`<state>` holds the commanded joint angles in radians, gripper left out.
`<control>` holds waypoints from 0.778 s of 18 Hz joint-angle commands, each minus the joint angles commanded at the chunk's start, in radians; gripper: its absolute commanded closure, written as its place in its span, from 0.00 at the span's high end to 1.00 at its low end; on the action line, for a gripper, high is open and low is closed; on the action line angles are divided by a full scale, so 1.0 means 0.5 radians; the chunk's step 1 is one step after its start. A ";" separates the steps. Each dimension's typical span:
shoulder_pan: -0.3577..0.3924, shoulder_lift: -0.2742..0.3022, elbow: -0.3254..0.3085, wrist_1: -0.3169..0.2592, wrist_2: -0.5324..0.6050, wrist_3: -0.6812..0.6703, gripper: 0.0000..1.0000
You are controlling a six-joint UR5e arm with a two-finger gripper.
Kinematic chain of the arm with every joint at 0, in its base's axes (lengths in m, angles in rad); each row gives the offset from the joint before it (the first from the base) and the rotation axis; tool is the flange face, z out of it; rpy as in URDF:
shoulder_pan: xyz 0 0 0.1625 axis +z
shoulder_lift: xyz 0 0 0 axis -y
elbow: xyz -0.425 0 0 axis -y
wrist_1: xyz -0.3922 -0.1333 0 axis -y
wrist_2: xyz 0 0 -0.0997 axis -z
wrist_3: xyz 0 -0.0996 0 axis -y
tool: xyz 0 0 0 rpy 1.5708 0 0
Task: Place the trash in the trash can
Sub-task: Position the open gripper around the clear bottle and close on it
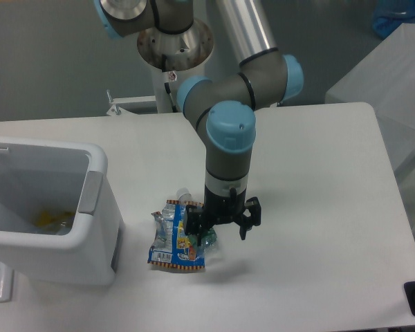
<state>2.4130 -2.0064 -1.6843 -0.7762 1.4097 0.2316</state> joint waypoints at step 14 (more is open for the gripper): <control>-0.019 -0.144 -0.003 0.052 0.058 -0.018 1.00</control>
<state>2.4038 -2.0784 -1.6858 -0.7501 1.4388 0.2224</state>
